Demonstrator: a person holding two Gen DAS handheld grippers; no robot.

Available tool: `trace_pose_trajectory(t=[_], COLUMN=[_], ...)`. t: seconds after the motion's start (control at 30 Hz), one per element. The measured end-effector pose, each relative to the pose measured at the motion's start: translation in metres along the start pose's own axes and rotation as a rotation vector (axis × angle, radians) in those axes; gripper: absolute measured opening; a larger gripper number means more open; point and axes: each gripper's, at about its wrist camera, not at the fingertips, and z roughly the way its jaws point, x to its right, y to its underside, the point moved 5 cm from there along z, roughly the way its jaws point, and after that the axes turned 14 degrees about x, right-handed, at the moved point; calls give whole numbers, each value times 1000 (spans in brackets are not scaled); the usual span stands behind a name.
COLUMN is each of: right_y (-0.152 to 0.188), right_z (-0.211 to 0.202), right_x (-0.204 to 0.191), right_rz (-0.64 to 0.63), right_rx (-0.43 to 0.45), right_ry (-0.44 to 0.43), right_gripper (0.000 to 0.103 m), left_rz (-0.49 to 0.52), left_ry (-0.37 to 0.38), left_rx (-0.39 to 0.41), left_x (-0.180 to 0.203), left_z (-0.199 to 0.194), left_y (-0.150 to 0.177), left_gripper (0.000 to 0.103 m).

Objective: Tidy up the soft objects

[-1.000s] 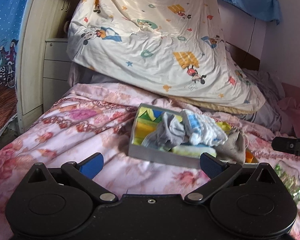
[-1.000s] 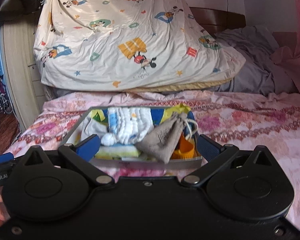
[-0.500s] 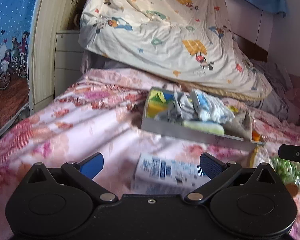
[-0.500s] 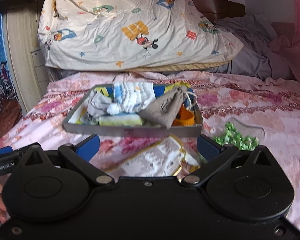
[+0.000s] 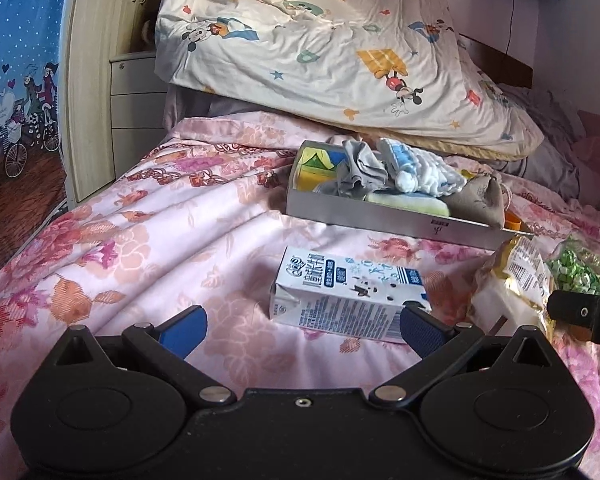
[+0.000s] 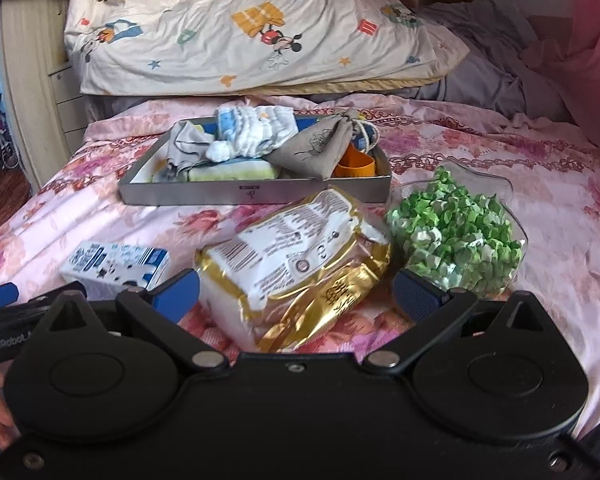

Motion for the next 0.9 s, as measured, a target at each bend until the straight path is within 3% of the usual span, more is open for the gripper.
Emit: trace_pose_trajectory(t=[0.9], right_y=[11], right_z=[8], right_x=[4], right_rz=[19], right_rx=[-12], right_ry=[39], right_gripper=[102], left_rz=[15], left_ry=[-15], left_rx=[-12], left_x=[0], left_z=[-7], left_y=[4], left_gripper=[102])
